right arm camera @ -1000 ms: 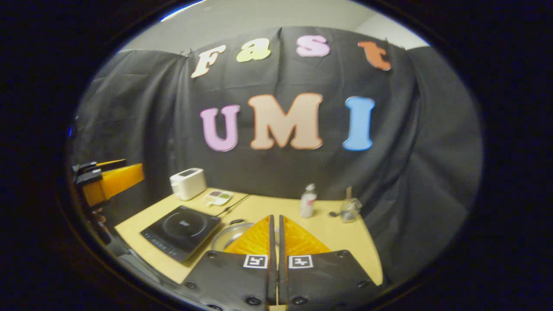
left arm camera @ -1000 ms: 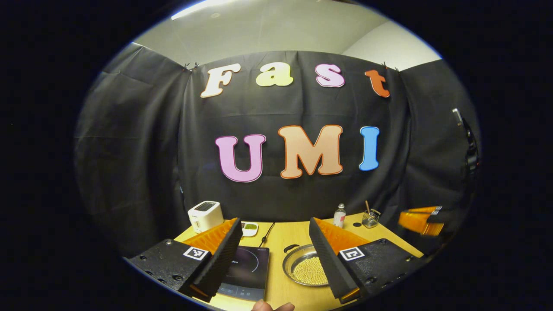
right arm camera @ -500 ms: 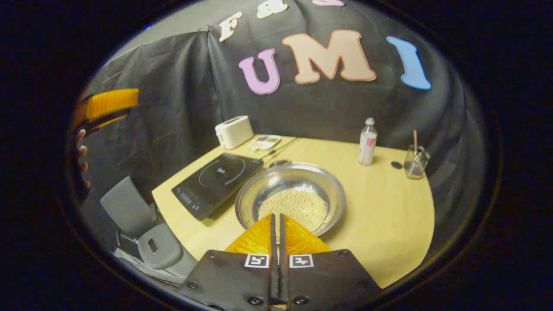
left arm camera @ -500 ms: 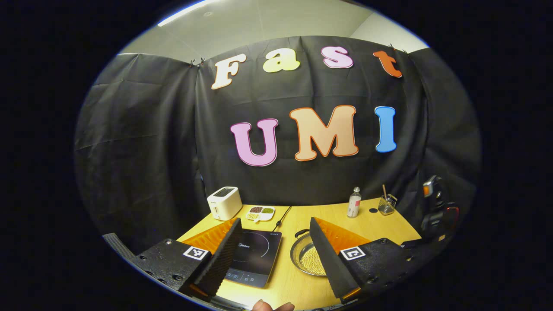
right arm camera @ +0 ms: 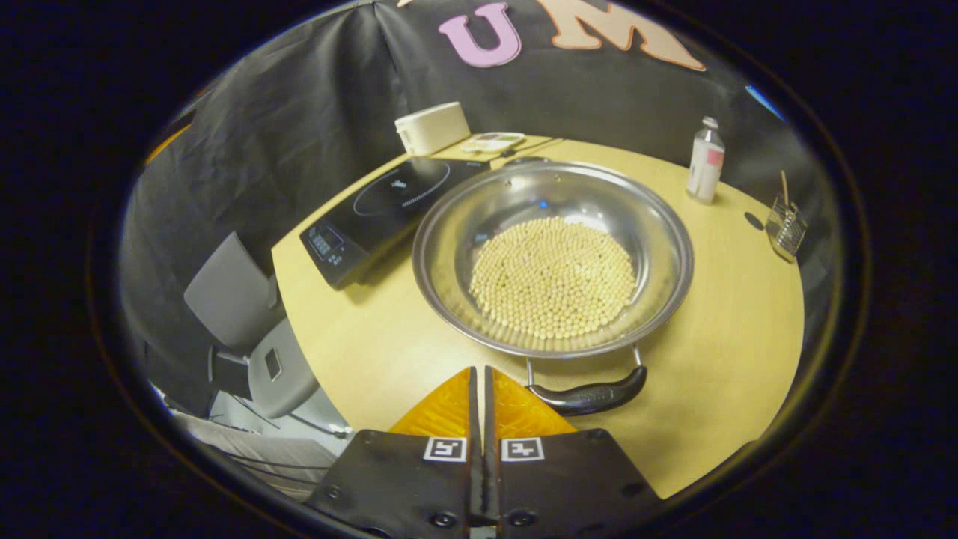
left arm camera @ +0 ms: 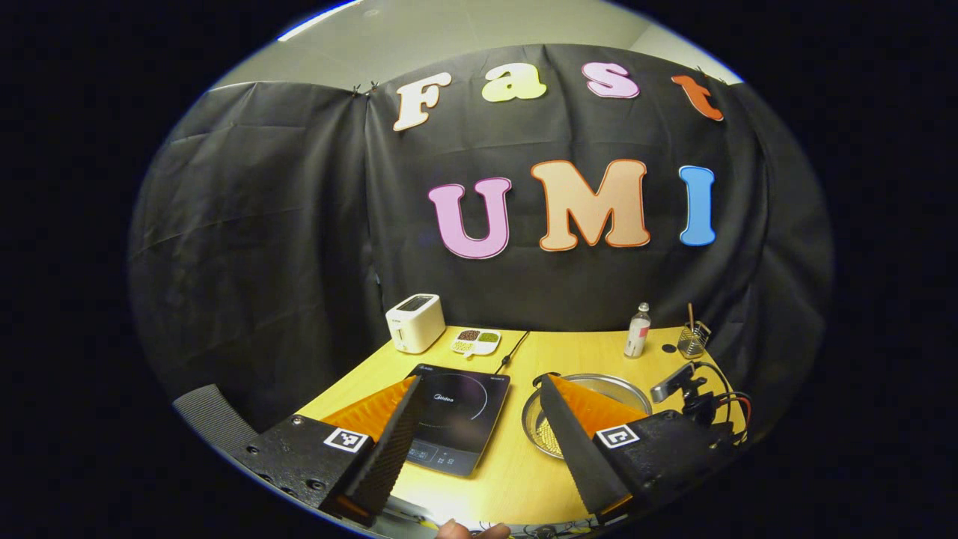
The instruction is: First push the handle of the pot to place it horizontally, then grasp the pot with both hands and set it on the induction cooktop.
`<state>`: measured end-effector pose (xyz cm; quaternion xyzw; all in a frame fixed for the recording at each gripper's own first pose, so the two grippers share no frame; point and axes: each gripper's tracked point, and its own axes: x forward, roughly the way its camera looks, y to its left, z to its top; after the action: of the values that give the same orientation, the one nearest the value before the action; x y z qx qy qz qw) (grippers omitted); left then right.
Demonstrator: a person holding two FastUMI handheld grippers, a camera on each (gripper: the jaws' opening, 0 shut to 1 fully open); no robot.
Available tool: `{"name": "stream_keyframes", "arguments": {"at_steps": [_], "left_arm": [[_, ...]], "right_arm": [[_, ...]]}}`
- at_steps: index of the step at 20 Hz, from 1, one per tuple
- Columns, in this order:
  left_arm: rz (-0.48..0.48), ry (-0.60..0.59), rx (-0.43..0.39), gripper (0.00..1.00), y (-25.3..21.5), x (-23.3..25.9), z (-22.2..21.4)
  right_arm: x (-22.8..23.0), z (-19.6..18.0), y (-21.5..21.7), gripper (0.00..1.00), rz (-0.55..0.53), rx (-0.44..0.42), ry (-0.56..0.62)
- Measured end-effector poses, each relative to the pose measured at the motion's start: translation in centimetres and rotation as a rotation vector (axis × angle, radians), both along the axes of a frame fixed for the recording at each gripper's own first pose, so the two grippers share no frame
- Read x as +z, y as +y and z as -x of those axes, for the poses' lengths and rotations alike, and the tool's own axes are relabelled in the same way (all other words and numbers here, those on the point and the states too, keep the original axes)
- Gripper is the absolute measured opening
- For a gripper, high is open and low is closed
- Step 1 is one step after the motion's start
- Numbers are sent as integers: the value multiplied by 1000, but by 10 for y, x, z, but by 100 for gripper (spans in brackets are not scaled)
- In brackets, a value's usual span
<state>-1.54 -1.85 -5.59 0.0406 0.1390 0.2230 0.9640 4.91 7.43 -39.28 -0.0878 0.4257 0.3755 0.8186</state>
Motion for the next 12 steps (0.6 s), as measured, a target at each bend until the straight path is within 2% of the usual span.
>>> {"name": "stream_keyframes", "arguments": {"at_steps": [2, 6, 9, 11, 12], "left_arm": [[-13, 5, 5, 95, 3, 1, -1], [-3, 9, 5, 97, 2, -3, -6], [5, 15, -8, 95, -2, -7, -11], [2, 13, -18, 98, -2, -6, -16], [4, 13, -22, 95, -3, -7, -19]], "right_arm": [[-3, -3, 0, 0, -2, -14, 21], [-9, -17, -7, 3, 11, -39, 32], [-13, -30, -14, 2, 16, -68, 32], [-13, -38, -22, 3, 15, -97, 39], [-14, -44, -25, 2, 15, -108, 42]]}}
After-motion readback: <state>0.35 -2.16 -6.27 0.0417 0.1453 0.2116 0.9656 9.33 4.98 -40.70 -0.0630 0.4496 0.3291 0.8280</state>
